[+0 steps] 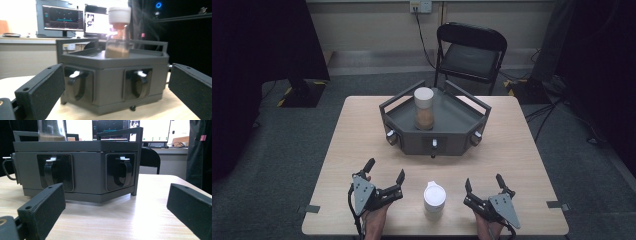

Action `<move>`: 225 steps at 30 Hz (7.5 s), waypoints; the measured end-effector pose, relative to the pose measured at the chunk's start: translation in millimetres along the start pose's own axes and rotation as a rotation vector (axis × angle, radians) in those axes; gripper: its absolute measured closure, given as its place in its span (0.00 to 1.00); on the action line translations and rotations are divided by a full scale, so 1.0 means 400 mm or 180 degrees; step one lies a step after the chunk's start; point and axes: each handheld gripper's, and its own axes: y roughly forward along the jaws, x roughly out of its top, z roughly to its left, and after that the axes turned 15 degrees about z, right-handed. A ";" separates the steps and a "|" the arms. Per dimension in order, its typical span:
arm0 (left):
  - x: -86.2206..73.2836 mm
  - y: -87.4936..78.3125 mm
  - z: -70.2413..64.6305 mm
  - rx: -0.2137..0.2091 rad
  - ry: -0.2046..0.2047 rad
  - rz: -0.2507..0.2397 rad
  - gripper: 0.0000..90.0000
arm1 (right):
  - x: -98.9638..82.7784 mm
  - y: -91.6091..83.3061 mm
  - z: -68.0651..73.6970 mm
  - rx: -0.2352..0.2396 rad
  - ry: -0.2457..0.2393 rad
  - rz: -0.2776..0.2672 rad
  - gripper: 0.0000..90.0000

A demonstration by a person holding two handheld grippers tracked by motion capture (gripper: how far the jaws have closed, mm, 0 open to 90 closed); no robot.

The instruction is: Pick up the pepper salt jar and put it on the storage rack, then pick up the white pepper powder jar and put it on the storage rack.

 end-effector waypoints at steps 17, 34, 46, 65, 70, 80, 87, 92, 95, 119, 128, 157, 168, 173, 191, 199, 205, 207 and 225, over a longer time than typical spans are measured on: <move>-0.067 0.008 0.007 0.0168 -0.0039 0.0218 0.00 | 0.000 0.000 0.001 -0.0008 0.0002 0.0000 0.01; -0.106 0.017 -0.014 0.0218 0.0049 0.0264 0.00 | 0.000 0.000 0.002 -0.0012 0.0005 -0.0001 0.01; -0.109 0.020 -0.027 0.0306 0.0089 0.0245 0.00 | 0.000 0.000 0.001 -0.0009 0.0003 -0.0001 0.01; -0.109 0.020 -0.031 0.0353 0.0081 0.0247 0.00 | -0.002 -0.002 -0.003 0.0002 0.0020 -0.0034 0.01; -0.109 0.020 -0.031 0.0349 0.0082 0.0247 0.00 | 0.008 -0.011 -0.005 0.0030 0.0019 -0.0050 0.01; -0.108 0.020 -0.030 0.0349 0.0083 0.0248 0.00 | 0.058 -0.056 0.013 0.0225 0.0010 -0.0250 0.01; -0.108 0.020 -0.030 0.0348 0.0083 0.0248 0.00 | 0.080 -0.076 0.031 0.0477 0.0009 -0.0272 0.01; -0.108 0.020 -0.030 0.0348 0.0083 0.0247 0.00 | 0.102 -0.096 0.049 0.0660 -0.0048 -0.0274 0.01; -0.108 0.020 -0.030 0.0348 0.0083 0.0248 0.00 | 0.105 -0.107 0.062 0.0722 -0.0050 -0.0277 0.01; -0.108 0.020 -0.030 0.0347 0.0083 0.0248 0.00 | 0.063 -0.093 0.159 0.0991 -0.0417 0.0063 0.17; -0.108 0.019 -0.027 0.0326 0.0088 0.0248 0.00 | 0.058 -0.080 0.164 0.1045 -0.0401 0.0230 0.22; -0.108 0.020 -0.029 0.0340 0.0086 0.0250 0.01 | 0.088 -0.079 0.148 0.1055 -0.0342 0.0361 0.33; -0.108 0.020 -0.029 0.0338 0.0086 0.0249 0.01 | 0.122 -0.064 0.124 0.1085 -0.0255 0.0419 0.33; -0.108 0.020 -0.029 0.0337 0.0087 0.0250 0.01 | 0.139 -0.060 0.118 0.1083 -0.0273 0.0440 0.33; -0.108 0.020 -0.029 0.0336 0.0085 0.0249 0.01 | 0.209 -0.032 0.096 0.1105 -0.0333 0.0446 0.33; -0.108 0.020 -0.029 0.0336 0.0086 0.0250 0.01 | 0.251 -0.024 0.089 0.1097 -0.0404 0.0393 0.33; -0.108 0.020 -0.029 0.0336 0.0085 0.0249 0.01 | 0.285 -0.018 0.078 0.1066 -0.0445 0.0368 0.33; -0.108 0.020 -0.029 0.0336 0.0086 0.0250 0.01 | 0.295 -0.013 0.073 0.1064 -0.0441 0.0354 0.33; -0.108 0.019 -0.028 0.0334 0.0087 0.0251 0.01 | 0.403 0.038 0.044 0.1037 -0.0440 0.0204 0.33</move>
